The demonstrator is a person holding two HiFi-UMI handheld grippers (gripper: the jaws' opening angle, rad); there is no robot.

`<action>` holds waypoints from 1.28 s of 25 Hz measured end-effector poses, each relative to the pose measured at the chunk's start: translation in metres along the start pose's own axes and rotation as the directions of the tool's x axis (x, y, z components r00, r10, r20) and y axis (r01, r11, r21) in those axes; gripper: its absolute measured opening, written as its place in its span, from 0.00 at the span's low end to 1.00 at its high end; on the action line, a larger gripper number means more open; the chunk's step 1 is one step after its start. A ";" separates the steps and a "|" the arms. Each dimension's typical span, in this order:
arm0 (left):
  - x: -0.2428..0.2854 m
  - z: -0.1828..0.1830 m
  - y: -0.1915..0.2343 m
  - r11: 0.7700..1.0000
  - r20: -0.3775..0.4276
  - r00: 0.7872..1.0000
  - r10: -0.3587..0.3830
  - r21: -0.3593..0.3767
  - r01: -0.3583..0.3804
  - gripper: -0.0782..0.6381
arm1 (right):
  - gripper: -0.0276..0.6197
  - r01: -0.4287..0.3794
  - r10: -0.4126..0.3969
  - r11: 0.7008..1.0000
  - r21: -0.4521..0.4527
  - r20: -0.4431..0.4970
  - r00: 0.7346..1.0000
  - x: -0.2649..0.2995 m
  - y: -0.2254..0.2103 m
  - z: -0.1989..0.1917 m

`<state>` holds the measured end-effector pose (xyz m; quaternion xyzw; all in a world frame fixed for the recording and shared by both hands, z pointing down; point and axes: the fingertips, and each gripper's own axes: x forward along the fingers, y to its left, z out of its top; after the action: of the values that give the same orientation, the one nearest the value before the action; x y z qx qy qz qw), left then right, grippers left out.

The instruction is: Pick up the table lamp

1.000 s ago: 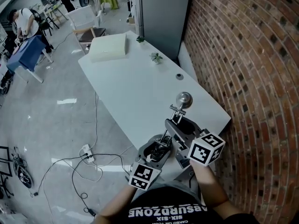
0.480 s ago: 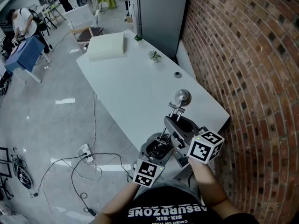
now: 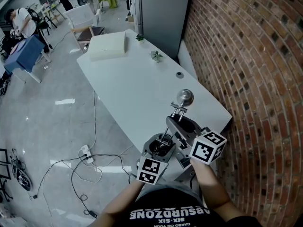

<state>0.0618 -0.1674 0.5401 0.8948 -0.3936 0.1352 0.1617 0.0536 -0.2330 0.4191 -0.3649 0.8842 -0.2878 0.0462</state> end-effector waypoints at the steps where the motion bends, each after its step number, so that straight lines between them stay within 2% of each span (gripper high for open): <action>1: 0.000 0.000 0.001 1.000 0.001 1.000 0.004 -0.003 -0.004 0.49 | 0.18 0.000 0.000 1.000 0.000 0.000 1.000 0.000 0.000 0.000; 11: -0.002 0.001 0.009 0.999 0.022 1.000 0.019 -0.028 -0.018 0.35 | 0.18 -0.004 0.004 1.000 -0.004 -0.003 1.000 0.000 0.001 -0.001; 24: -0.005 0.003 0.008 0.998 0.000 1.000 -0.024 -0.050 0.024 0.35 | 0.16 -0.018 0.020 0.999 0.051 -0.045 0.999 0.000 0.002 0.001; 32: -0.012 0.008 0.021 0.998 0.011 1.000 0.008 -0.054 -0.008 0.31 | 0.14 -0.001 0.005 0.997 0.077 -0.042 0.999 0.000 -0.001 0.003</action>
<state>0.0396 -0.1762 0.5323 0.8892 -0.4017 0.1203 0.1833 0.0555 -0.2353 0.4170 -0.3554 0.8738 -0.3292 0.0422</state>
